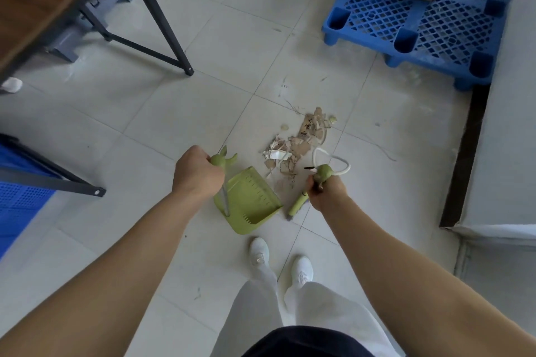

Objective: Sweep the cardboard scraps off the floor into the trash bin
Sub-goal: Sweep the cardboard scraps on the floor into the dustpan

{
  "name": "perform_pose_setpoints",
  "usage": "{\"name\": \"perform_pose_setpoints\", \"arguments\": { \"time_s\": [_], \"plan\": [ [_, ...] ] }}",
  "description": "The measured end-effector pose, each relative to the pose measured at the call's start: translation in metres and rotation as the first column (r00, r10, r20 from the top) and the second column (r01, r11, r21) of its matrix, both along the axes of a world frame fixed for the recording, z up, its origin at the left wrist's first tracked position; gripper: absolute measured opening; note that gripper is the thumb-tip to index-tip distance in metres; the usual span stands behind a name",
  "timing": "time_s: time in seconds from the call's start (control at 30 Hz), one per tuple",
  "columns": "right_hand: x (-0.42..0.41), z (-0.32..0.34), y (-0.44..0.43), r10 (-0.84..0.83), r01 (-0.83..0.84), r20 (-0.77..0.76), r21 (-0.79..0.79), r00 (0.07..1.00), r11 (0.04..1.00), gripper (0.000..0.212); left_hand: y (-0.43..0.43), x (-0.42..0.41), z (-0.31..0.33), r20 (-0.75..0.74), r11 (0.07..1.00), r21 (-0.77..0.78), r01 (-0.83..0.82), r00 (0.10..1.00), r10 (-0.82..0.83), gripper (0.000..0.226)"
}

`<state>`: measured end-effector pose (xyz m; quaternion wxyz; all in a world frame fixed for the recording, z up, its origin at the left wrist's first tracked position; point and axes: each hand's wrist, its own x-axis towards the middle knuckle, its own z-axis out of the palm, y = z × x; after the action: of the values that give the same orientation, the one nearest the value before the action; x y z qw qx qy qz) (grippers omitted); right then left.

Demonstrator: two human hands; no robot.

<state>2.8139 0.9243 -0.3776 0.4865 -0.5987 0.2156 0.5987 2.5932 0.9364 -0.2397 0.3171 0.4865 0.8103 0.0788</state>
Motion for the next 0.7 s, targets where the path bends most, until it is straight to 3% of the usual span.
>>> {"name": "perform_pose_setpoints", "arguments": {
  "time_s": [0.1,0.2,0.33,0.4,0.5,0.7],
  "plan": [
    [-0.001,0.009,-0.010,-0.050,0.051,-0.091,0.016,0.995,0.999,0.010,-0.016,-0.003,-0.006,0.001,0.999,-0.011,-0.040,0.999,0.041,0.016],
    [0.010,0.015,-0.014,-0.035,0.047,-0.124,0.091,0.992,0.995,0.026,-0.025,-0.006,-0.010,0.000,0.998,0.005,-0.058,0.998,0.058,0.012],
    [0.006,0.033,-0.013,-0.006,0.021,-0.122,0.123,0.993,0.992,0.021,-0.027,-0.012,-0.009,-0.010,0.996,0.027,-0.087,0.996,0.087,0.007],
    [-0.001,0.039,-0.008,-0.026,0.040,-0.121,0.112,0.992,0.993,0.009,-0.026,-0.015,-0.007,-0.025,0.995,0.039,-0.091,0.995,0.092,0.007],
    [-0.008,0.038,0.001,-0.086,0.094,-0.090,0.093,0.992,0.991,0.024,-0.021,-0.021,-0.008,-0.038,0.994,0.046,-0.100,0.994,0.102,0.006],
    [-0.028,0.034,0.006,-0.134,0.136,-0.075,0.009,0.988,0.991,0.026,-0.004,-0.045,-0.018,-0.008,0.997,0.028,-0.078,0.997,0.078,0.007]
  ]
}}
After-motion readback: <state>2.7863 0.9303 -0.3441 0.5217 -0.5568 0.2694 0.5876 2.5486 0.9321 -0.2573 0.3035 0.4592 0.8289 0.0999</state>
